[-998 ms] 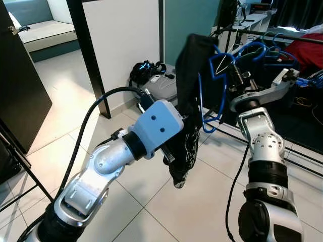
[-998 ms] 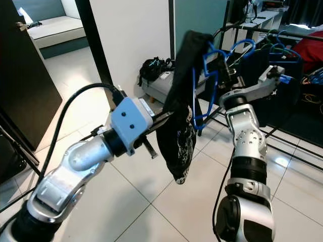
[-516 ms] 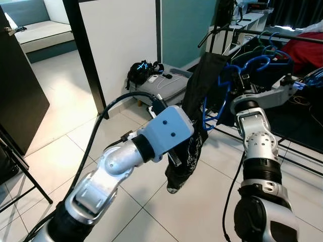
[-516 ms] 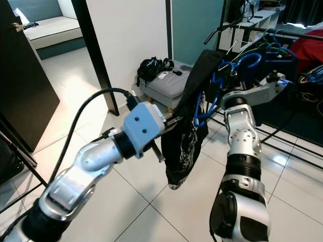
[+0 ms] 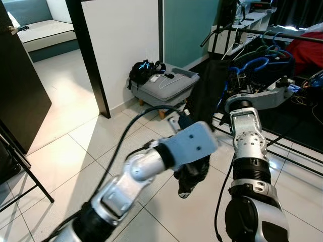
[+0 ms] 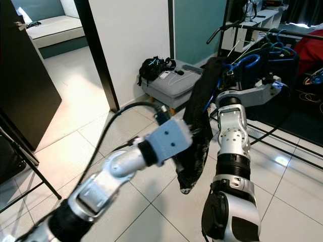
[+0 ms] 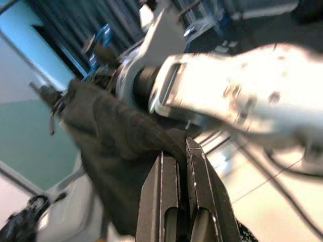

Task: Hang hanger

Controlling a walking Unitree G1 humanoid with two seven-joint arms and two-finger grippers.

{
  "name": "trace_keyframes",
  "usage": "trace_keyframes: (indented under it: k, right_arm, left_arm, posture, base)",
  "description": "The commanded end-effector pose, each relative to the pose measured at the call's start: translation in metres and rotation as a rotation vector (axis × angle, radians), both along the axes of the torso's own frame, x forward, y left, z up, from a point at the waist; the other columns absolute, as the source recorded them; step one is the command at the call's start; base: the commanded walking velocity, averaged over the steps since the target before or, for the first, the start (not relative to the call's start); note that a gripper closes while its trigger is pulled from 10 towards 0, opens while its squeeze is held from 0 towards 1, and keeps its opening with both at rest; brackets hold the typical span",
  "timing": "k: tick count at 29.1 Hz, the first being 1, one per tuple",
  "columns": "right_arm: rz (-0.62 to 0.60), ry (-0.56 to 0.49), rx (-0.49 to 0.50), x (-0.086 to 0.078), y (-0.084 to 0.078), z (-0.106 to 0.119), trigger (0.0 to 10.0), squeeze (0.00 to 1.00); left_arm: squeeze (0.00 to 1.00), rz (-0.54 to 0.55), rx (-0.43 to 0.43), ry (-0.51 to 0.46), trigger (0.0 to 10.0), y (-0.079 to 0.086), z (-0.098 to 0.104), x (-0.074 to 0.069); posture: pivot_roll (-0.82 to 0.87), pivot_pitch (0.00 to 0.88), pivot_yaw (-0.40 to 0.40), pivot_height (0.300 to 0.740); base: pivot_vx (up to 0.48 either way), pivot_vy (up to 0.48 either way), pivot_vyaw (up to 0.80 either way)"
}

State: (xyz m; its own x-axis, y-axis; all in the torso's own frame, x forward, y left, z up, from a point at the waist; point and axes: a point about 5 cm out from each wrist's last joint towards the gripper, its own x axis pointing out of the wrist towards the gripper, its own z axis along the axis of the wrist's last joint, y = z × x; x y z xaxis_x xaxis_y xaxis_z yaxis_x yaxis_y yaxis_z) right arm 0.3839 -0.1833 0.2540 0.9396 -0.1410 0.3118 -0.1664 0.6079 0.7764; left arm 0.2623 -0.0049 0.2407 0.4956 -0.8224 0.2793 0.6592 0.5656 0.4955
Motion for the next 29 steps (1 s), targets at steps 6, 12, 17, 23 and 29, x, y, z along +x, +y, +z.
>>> trace_keyframes:
  k: [6, 12, 17, 23, 29]
  right_arm:
    - [0.028, -0.058, -0.399, -0.01, 0.039, -0.002, 10.0, 0.0]
    - [0.048, -0.047, -0.419, -0.011, 0.044, -0.006, 10.0, 0.0]
    - [0.166, -0.09, -0.456, -0.015, 0.059, -0.005, 10.0, 0.0]
    - [0.235, -0.111, -0.473, -0.019, 0.065, -0.006, 10.0, 0.0]
    - [0.22, -0.083, -0.435, -0.02, 0.055, -0.01, 10.0, 0.0]
  left_arm:
    - [0.0, 0.008, -0.256, 0.098, 10.0, -0.003, 0.031, 0.011]
    - [0.0, 0.033, -0.244, 0.089, 10.0, 0.0, 0.032, 0.016]
    - [0.0, 0.149, -0.15, 0.12, 10.0, 0.013, 0.014, 0.028]
    - [0.0, 0.269, -0.11, 0.171, 10.0, 0.032, 0.001, 0.041]
    - [0.0, 0.402, -0.103, 0.213, 10.0, 0.061, -0.008, 0.051]
  posture:
    - [-0.02, 0.0, 0.02, 0.74]
    - [-0.02, 0.0, 0.023, 0.74]
    - [-0.03, 0.0, 0.033, 0.74]
    - [-0.03, 0.0, 0.035, 0.74]
    - [-0.03, 0.0, 0.039, 0.74]
  base:
    - [0.0, 0.0, 0.0]
    - [0.0, 0.0, 0.0]
    - [0.0, 0.0, 0.0]
    - [0.0, 0.0, 0.0]
    - [0.0, 0.0, 0.0]
